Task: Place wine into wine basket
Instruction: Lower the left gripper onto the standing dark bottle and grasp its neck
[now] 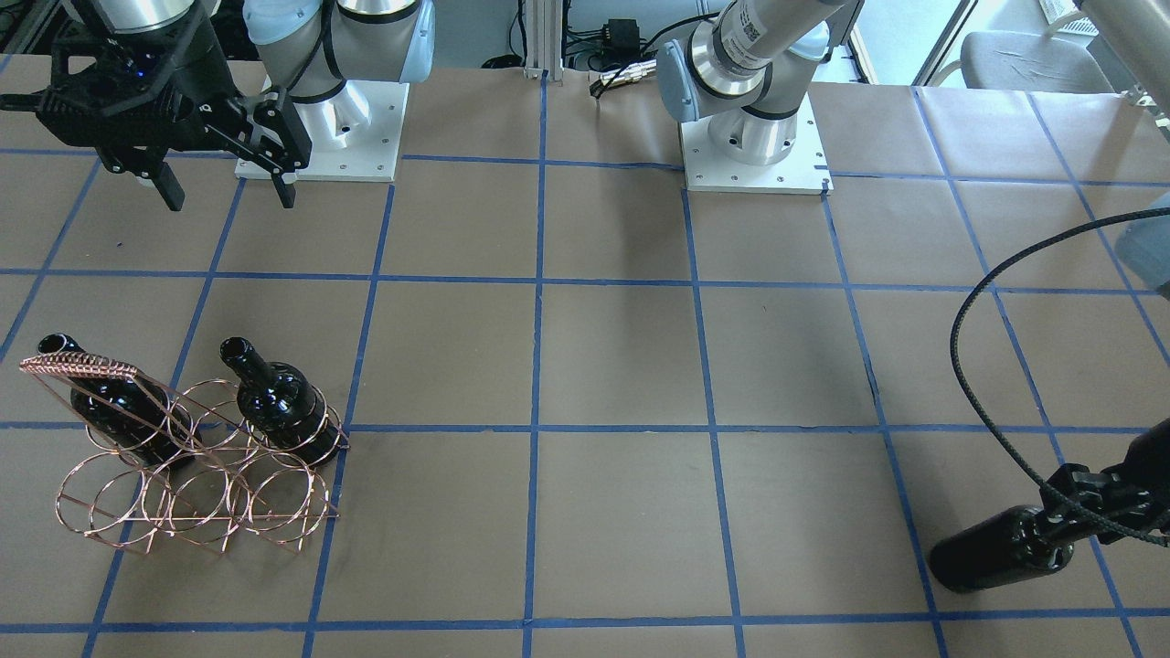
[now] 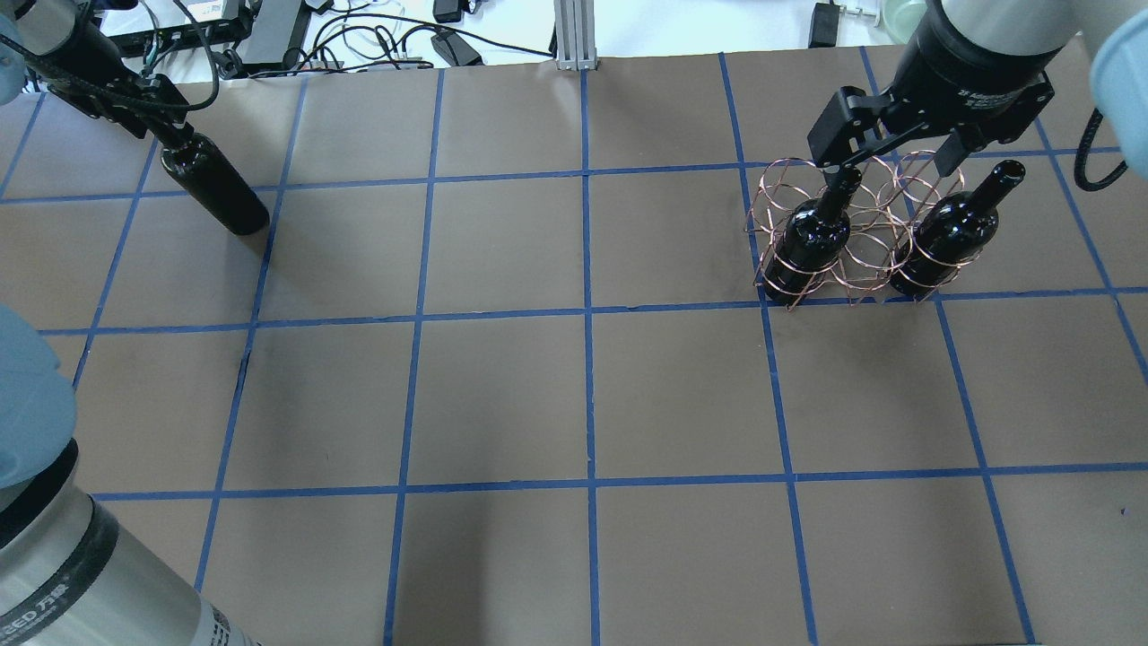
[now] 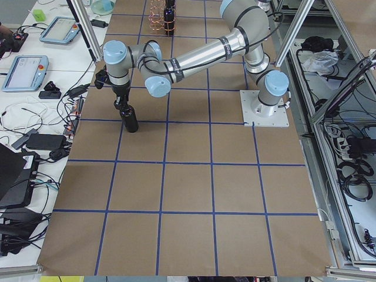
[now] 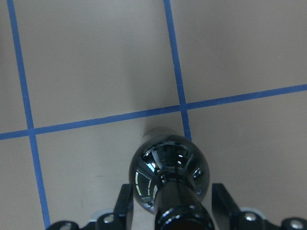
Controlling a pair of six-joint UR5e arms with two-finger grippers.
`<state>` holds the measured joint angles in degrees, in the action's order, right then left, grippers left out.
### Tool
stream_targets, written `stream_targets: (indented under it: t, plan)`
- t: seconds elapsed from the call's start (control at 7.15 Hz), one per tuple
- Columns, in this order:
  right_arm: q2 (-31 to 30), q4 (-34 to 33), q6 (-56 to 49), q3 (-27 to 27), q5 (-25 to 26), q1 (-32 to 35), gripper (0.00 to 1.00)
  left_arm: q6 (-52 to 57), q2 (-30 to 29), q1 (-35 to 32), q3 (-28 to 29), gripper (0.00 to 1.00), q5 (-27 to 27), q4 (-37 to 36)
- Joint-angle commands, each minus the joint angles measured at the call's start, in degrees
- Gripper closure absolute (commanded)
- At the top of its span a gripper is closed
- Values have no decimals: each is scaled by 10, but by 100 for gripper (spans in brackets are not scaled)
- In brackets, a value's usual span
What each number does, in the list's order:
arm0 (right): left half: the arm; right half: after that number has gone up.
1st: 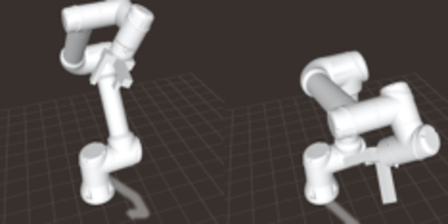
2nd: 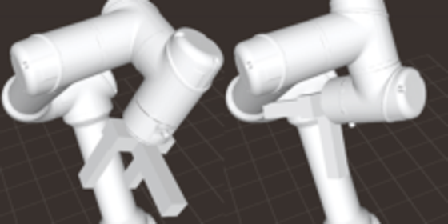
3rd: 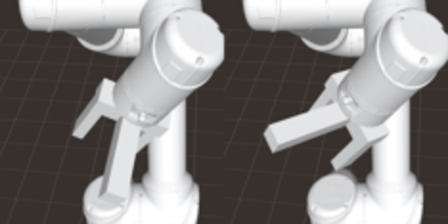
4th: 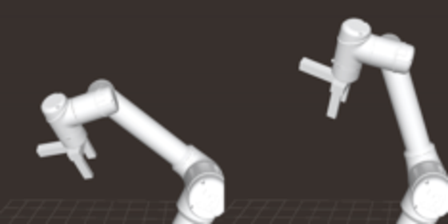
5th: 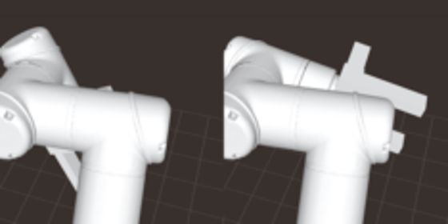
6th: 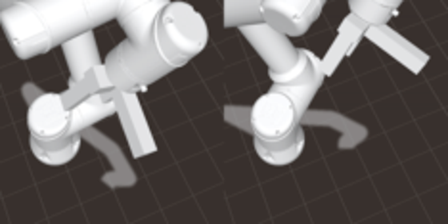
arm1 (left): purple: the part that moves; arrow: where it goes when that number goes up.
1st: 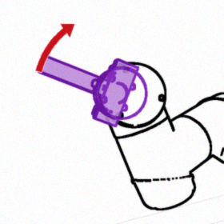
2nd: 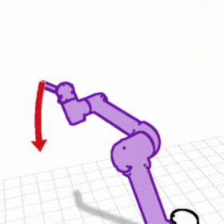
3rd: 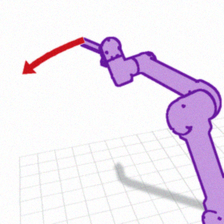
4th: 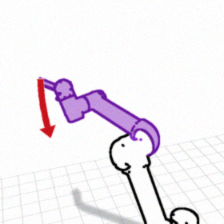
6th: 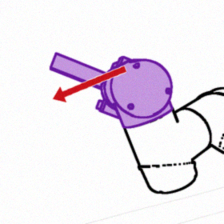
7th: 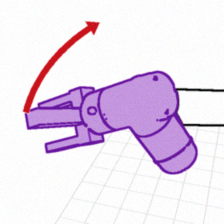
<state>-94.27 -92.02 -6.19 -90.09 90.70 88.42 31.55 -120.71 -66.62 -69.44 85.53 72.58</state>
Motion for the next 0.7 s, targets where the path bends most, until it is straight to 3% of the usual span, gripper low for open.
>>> stream_targets:
  t: [0.0, 0.42, 0.56]
  plan:
    - [1, 0, 0, -1, 0, 0, 0, -1, -7, 0, 13, 41, -3, -1]
    - [1, 0, 0, 0, 0, 0, 0, -1, -9, 0, 12, 45, -4, 0]
    - [1, 0, 0, 0, 0, 0, 0, -2, -9, 0, 9, 70, -2, 5]
